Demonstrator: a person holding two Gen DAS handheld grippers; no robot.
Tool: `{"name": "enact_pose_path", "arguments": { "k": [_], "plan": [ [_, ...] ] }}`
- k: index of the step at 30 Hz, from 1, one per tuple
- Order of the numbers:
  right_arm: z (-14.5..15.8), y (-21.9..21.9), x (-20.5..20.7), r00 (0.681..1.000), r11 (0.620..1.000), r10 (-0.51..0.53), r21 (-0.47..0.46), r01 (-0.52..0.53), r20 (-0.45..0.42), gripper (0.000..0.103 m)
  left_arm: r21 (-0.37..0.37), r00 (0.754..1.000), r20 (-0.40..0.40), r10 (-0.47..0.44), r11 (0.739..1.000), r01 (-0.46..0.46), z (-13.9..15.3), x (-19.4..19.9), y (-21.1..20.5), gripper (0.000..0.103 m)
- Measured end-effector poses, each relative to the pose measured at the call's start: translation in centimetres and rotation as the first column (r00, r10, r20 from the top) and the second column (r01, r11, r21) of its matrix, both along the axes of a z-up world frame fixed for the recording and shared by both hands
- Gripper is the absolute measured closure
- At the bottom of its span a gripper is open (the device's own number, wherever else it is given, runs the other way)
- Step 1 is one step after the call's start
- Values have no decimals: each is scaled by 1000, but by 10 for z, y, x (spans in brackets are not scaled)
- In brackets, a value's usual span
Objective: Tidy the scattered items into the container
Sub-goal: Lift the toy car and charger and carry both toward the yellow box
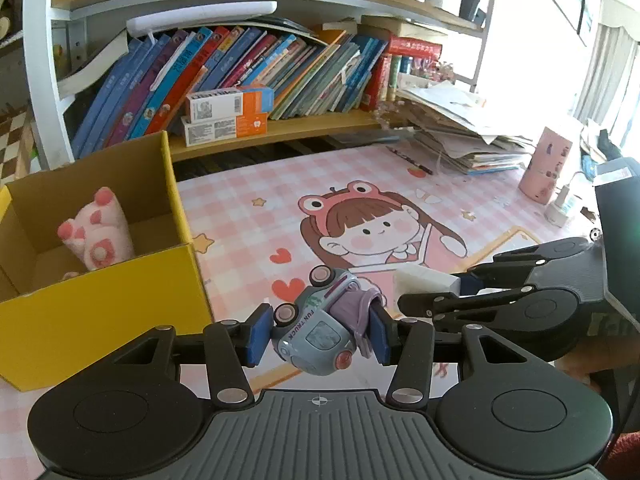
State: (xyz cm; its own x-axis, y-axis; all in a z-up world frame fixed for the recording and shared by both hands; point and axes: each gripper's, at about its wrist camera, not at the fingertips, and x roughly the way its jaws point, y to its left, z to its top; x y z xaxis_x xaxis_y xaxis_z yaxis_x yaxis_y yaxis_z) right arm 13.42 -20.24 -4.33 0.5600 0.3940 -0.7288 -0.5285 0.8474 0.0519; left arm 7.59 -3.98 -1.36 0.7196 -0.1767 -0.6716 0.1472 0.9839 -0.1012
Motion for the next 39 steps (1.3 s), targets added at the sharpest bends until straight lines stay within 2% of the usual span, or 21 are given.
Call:
{"name": "enact_pose_path", "arguments": {
  "k": [10,19,27,39],
  "plan": [
    [18,25,-40,999,999,-32,31,32,25,78,-17,997,54,-47,999,48,18,-30,27,55],
    [39,52,-62,997,998,-34,53,30,75,78,-48,992,116,-49,997,54,37,-47,57,55],
    [59,78,-72,992,998,2,65,-10,125,78,-68,983,181,-21,997,33,54,-59,86,55],
    [84,126,-70,981,991,102,70,-115,165,78,-66,963,259,76,996,-61,76,-69,137,55]
  ]
}}
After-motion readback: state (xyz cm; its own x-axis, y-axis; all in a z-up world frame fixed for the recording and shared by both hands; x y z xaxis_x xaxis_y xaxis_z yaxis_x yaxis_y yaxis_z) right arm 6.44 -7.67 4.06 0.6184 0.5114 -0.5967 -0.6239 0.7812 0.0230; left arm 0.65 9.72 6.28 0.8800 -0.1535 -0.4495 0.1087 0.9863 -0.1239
